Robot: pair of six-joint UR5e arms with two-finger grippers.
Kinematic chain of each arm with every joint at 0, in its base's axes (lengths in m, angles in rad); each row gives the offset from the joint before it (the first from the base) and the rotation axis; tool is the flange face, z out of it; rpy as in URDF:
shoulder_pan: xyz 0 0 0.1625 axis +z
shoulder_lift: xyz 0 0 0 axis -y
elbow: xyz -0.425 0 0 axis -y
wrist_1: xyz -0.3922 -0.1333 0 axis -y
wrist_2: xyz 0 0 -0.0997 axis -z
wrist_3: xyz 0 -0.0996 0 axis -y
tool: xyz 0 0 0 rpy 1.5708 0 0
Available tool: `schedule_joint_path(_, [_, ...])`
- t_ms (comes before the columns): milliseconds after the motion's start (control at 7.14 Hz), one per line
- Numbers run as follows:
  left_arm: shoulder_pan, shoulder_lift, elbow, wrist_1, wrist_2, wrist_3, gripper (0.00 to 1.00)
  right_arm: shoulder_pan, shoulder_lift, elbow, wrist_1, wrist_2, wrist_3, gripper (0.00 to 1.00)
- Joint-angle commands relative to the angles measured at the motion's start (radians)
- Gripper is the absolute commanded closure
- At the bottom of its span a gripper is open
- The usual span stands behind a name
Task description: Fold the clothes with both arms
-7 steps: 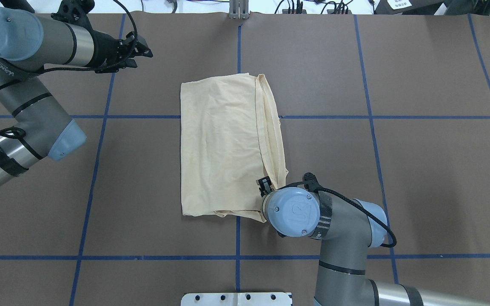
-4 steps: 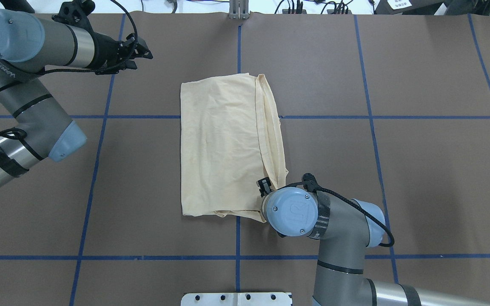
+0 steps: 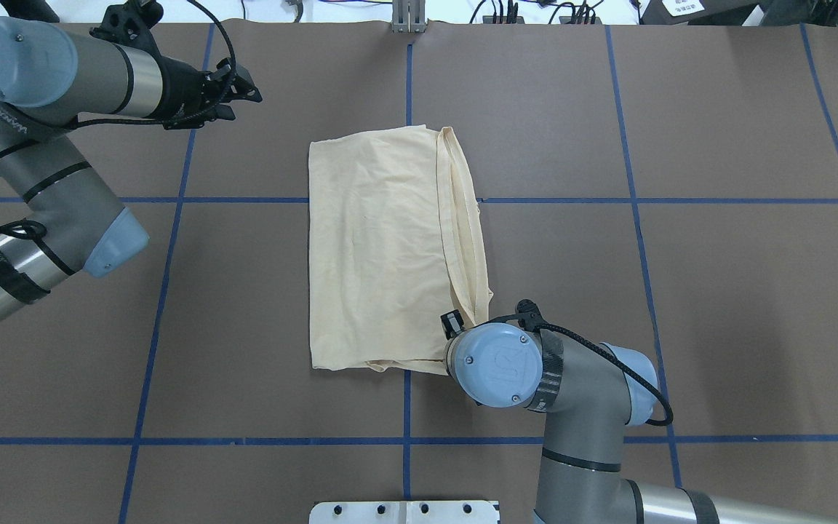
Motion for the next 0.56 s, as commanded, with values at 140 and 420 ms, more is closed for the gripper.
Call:
schedule_joint_path(140, [0.003, 0.000, 0.002, 0.000, -0.003, -0.007, 0.40, 0.005, -0.007, 0.035, -0.006, 0.031, -0.009, 1.00])
schedule_joint_path(420, [0.062, 0.029, -0.050, -0.005, 0.005, -0.186, 0.40, 0.009, -0.044, 0.067, -0.006, 0.037, -0.009, 1.00])
